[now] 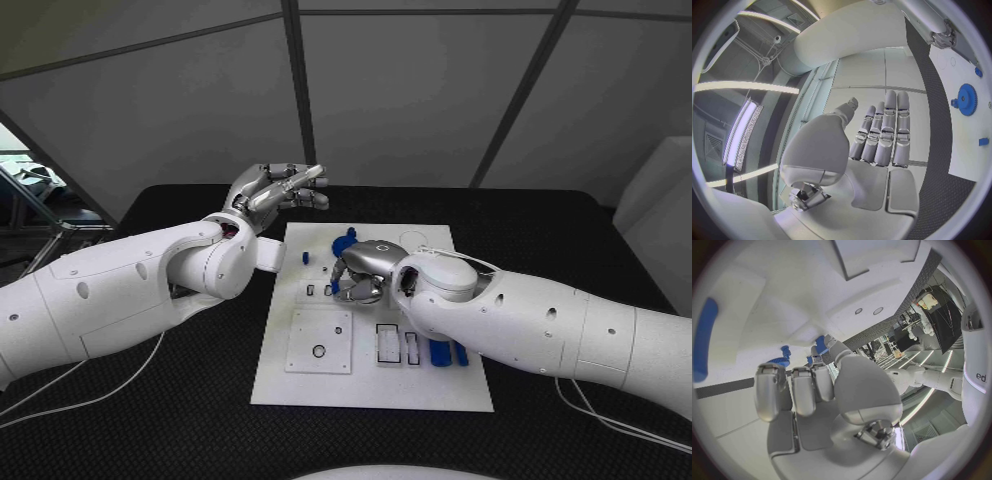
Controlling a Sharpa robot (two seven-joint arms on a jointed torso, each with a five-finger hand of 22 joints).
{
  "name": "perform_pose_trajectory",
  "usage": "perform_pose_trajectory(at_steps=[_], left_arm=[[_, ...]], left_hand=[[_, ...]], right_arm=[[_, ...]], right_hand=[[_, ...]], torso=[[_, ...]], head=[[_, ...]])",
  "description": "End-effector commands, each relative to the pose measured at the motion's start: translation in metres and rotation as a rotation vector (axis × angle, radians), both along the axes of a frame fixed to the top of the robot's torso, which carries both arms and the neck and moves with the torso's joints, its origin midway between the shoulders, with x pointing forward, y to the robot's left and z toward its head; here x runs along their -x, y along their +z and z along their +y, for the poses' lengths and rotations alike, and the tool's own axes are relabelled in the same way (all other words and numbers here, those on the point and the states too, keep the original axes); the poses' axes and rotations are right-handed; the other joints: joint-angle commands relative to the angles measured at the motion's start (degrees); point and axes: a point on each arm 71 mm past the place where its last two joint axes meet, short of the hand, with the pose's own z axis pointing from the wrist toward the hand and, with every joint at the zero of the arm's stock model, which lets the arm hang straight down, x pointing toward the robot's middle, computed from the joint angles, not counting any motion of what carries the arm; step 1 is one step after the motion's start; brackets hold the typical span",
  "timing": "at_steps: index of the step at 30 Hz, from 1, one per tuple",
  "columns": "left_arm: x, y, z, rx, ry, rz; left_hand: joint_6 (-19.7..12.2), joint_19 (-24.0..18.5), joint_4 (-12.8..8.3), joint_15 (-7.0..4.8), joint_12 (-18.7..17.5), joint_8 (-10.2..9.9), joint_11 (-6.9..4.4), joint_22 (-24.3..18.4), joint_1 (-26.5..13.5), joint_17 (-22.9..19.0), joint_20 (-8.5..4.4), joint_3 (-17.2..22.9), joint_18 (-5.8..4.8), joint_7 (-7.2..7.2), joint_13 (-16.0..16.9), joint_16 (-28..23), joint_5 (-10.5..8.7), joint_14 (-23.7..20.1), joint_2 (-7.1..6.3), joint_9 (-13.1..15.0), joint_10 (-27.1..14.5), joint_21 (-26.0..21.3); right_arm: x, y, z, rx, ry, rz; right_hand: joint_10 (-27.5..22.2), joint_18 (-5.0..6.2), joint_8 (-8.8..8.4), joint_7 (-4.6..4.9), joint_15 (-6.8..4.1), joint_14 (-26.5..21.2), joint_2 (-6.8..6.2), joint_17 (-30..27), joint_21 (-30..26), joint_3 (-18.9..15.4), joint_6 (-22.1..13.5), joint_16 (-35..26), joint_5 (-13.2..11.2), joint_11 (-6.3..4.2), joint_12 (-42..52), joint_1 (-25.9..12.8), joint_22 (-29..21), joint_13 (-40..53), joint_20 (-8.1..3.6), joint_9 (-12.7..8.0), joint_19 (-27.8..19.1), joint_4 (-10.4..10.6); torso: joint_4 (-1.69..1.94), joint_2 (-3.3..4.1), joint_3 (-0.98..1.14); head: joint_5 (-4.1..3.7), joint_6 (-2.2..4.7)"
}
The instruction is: Assemble the parts on the task board
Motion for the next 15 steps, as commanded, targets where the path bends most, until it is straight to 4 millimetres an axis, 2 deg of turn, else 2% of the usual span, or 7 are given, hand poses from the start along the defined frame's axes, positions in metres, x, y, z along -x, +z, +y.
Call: perform_pose_trajectory(at_steps=[1,5,15], left_arm=[[0.0000,0.0013,-0.0018,0.006,-0.013,0.000],[0.0001,0.0014,-0.0018,0.006,-0.013,0.000],[0.0002,0.0014,-0.0016,0.006,-0.013,0.000]], left_hand=[[-0.21,-0.40,-0.29,0.22,-0.06,-0.34,-0.02,-0.08,0.38,0.06,-0.04,0.03,-0.76,0.29,-0.07,-0.26,0.20,-0.32,0.40,0.01,-0.36,-0.06],[-0.21,-0.40,-0.29,0.22,-0.06,-0.34,-0.02,-0.08,0.38,0.06,-0.04,0.03,-0.76,0.29,-0.07,-0.26,0.20,-0.32,0.40,0.01,-0.36,-0.06],[-0.21,-0.40,-0.29,0.22,-0.06,-0.34,-0.02,-0.08,0.38,0.06,-0.04,0.03,-0.76,0.29,-0.07,-0.26,0.20,-0.32,0.40,0.01,-0.36,-0.06]], right_arm=[[0.0005,-0.0031,0.0000,0.036,0.003,0.009],[0.0009,-0.0035,0.0005,0.042,0.004,0.011],[0.0014,-0.0035,0.0011,0.044,0.003,0.013]], right_hand=[[-0.29,-0.49,-0.23,0.34,0.36,4.31,-0.02,7.85,-0.21,0.47,-0.43,-0.36,-0.33,0.19,-0.32,-0.62,5.35,3.71,0.22,-0.08,-0.18,-0.03],[-0.46,-0.45,-0.45,0.46,0.43,4.28,-0.22,7.76,-0.30,0.54,-0.73,-0.42,-0.39,0.28,-0.50,-0.79,5.15,3.53,0.29,-0.13,-0.32,-0.04],[-0.63,-0.41,-0.85,0.69,0.60,4.24,-0.65,7.64,-0.41,0.59,-1.35,-0.51,-0.38,0.49,-0.67,-1.19,4.96,3.38,0.44,-0.19,-0.47,0.02]], torso=[[0.03,0.01,-0.02],[-0.07,0.01,-0.05],[0.02,0.03,0.01]], head=[[-0.19,-0.06],[-0.19,-0.11],[-0.17,-0.23]])
